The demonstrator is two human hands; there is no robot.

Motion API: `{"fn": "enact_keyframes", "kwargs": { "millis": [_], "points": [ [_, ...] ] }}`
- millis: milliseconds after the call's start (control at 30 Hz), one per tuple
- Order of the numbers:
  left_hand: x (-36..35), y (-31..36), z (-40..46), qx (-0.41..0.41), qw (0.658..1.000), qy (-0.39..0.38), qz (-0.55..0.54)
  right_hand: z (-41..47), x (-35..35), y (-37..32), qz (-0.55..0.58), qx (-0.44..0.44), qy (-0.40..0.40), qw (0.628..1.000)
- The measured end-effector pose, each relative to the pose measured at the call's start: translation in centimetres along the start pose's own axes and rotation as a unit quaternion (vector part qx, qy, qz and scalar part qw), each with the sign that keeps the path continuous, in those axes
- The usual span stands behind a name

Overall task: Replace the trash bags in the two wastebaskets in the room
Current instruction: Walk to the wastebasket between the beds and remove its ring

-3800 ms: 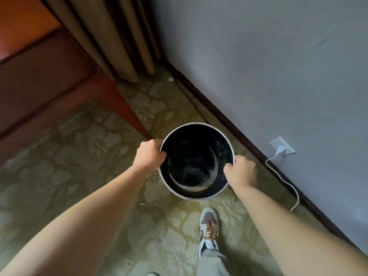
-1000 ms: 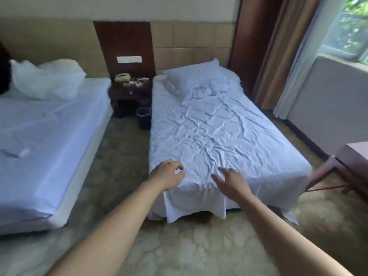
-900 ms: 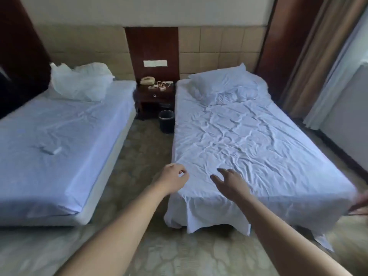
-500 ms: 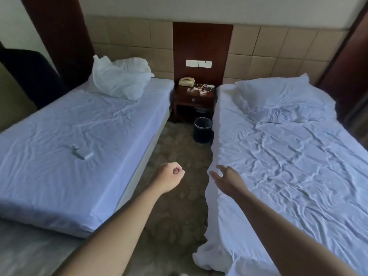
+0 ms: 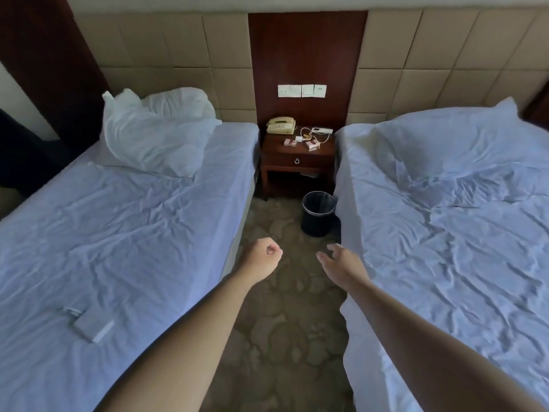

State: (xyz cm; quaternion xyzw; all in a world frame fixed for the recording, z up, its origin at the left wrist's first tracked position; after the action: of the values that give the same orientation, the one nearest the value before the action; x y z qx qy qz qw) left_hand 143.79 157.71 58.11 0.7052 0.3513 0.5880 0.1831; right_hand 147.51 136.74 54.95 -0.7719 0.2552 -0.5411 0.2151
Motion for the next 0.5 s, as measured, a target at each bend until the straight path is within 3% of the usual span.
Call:
{"fn": "enact_keyframes", "kwargs": {
  "millis": [500],
  "points": [
    [2.1,2.1,41.6,-0.047,0.991,-0.119,0.047,33.9,-0.9,-5.9,0.108,-0.156,0.029,0.981]
  ]
}}
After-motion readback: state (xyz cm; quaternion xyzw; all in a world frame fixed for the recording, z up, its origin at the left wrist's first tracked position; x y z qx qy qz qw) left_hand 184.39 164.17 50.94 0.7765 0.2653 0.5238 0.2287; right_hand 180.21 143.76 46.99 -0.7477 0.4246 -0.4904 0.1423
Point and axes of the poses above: each hand's wrist, its own z-axis towards the middle knuckle, its own x-axis out of the back of the hand, y = z × x, the point moved 10 cm from there along z, towards the middle knuckle, and after that the axes turned 2 degrees about z, right-handed, at the moved point
